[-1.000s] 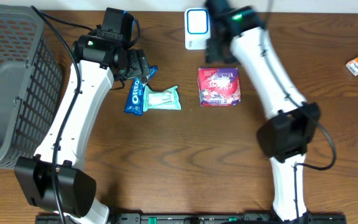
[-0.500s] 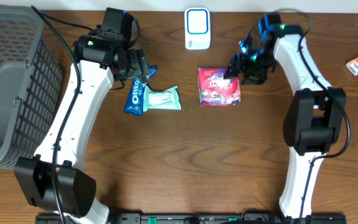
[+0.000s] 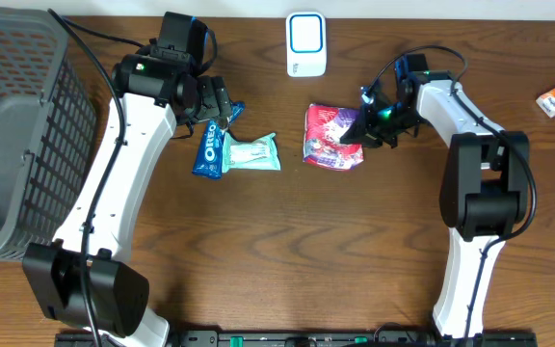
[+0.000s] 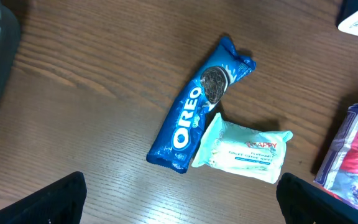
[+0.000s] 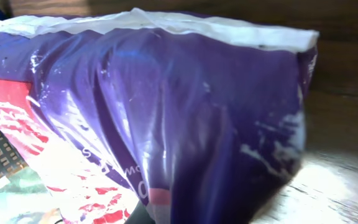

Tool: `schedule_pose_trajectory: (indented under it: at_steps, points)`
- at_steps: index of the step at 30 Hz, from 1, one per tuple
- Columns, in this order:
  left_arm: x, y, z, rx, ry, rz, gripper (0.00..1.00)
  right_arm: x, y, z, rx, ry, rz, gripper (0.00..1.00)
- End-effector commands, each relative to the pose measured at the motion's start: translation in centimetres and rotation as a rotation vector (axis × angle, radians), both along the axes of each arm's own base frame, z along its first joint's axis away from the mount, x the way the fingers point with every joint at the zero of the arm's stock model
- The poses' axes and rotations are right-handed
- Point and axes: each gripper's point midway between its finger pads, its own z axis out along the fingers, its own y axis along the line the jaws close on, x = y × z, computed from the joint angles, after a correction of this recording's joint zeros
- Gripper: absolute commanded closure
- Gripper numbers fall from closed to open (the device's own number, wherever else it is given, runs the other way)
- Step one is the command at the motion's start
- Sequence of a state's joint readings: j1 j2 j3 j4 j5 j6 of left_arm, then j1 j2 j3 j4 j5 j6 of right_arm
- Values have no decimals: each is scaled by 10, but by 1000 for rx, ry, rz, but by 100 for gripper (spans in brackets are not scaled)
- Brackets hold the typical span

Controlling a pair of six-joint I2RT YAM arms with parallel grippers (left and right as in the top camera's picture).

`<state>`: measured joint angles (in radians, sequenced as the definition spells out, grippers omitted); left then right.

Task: Scan the item barcode
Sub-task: 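Carry the pink-purple bag up under the scanner, then move the pink-purple bag to the right table edge and set it down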

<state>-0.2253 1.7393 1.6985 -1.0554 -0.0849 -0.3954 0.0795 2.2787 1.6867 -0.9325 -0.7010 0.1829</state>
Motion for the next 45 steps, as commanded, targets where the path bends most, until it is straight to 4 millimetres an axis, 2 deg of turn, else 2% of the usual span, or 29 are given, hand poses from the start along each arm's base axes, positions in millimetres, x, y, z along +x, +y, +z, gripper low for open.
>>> schedule_pose_trajectory:
  at_steps: [1,7,10,15,19,22,27,30,33,35,40,45]
  points:
    - [0,2,-1,10,4,3,2,24,18,43,77,-86,-9,99]
    - [0,2,-1,10,4,3,2,87,34,110,144,-242,-156,99]
    - [0,2,-1,10,4,3,2,111,43,128,191,-298,-234,99]
    - [0,2,-1,10,4,3,2,141,40,123,97,-324,-441,99]
    - [0,2,-1,10,4,3,2,154,67,129,132,-403,-441,99]
    - [0,2,-1,10,4,3,2,163,75,134,127,-439,-492,99]
    - [0,2,-1,10,4,3,2,168,72,134,115,-441,-542,99]
    - [0,2,-1,10,4,3,2,170,64,133,94,-456,-541,99]
    - [0,2,-1,10,4,3,2,175,47,134,63,-507,-505,99]
    - [0,2,-1,10,4,3,2,177,27,131,40,-500,-522,99]
    - [0,2,-1,10,4,3,2,176,-48,125,-34,-455,-555,99]
    - [0,2,-1,10,4,3,2,155,-151,122,-108,-347,-693,99]
